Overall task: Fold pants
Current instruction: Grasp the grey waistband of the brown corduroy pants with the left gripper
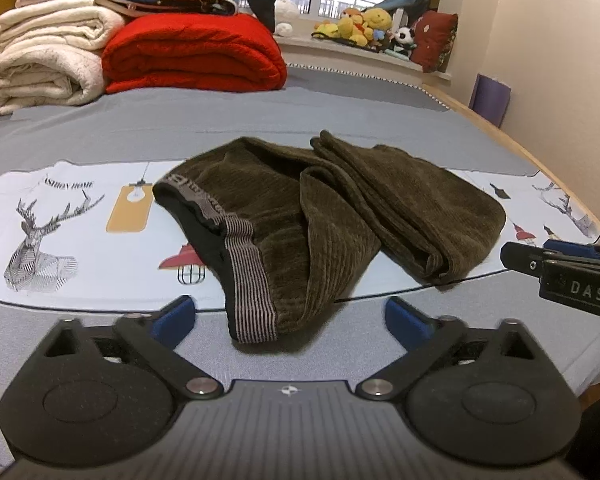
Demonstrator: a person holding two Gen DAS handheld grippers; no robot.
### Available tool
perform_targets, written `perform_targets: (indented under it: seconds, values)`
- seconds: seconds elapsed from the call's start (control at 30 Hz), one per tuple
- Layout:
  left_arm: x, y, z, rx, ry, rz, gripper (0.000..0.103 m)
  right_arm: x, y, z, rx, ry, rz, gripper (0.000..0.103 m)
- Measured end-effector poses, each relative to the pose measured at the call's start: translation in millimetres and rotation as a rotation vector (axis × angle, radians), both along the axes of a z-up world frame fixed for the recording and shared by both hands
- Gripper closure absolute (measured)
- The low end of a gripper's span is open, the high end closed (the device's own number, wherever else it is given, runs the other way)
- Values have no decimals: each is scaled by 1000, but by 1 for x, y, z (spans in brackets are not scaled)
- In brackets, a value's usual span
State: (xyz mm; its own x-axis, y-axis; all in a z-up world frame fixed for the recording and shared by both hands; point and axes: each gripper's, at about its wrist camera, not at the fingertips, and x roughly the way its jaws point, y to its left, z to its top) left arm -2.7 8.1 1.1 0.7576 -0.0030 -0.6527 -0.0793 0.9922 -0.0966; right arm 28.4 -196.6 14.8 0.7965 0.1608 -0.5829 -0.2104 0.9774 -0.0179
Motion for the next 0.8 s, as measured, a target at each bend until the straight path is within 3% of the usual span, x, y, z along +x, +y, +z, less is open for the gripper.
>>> perform_targets:
  seconds: [0.03,0.07,0.13,0.2,0.37,0.5,0.57,0.67,0.77,0.8]
  values:
    - [0,1,2,-3,-2,-6,26,0,-1,0,3,-1,-1,49]
    - [2,3,4,-11,5,-20,33,0,-1,0,9,-1,0,53]
    - [10,10,12,-22,49,-67,59,1,-3,1,24,0,0,60]
    - [20,17,23,-5,66,-126,69,2,-4,3,34,1,3,64]
    - [56,43,34,138,49,-239,69,-1,-5,5,44,-5,16,64]
    - [74,90,10,141,-10,-160,70,1,-6,3,43,13,23,64]
    - [94,118,-2,54,109,-52,77,1,-7,2,42,16,18,64]
    - [116,155,-15,-225,170,54,77,2,-6,1,47,27,19,64]
    - [132,159,-34,-324,244,91,77,4,-4,1,44,25,37,64]
    - [138,156,-41,-361,269,84,71,5,-3,2,45,23,40,64]
